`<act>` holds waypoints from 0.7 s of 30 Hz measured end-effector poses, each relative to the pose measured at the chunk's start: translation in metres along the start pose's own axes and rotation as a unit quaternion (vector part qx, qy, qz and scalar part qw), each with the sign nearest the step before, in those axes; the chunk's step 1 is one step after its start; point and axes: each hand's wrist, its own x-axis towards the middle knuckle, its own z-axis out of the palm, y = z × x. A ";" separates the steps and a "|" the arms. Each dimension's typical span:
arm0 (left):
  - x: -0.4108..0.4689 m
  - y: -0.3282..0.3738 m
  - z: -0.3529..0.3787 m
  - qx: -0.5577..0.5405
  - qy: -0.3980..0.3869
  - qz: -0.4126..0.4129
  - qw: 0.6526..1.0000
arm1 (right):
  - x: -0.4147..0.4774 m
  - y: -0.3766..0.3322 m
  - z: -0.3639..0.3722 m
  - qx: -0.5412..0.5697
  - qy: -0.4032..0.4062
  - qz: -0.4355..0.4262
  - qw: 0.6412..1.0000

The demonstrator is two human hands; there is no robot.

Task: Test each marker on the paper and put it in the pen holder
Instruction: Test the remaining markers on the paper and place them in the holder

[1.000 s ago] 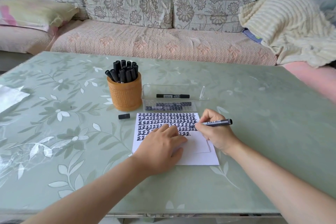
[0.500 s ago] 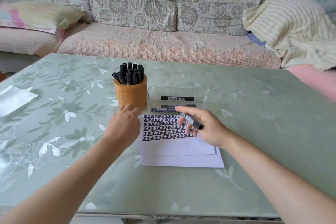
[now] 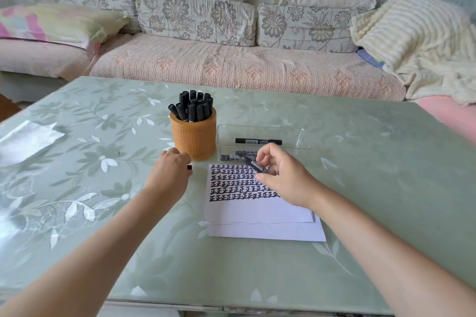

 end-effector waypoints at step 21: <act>-0.016 0.038 -0.017 -0.191 0.057 0.100 0.975 | 0.007 -0.007 0.009 -0.154 0.085 -0.045 0.983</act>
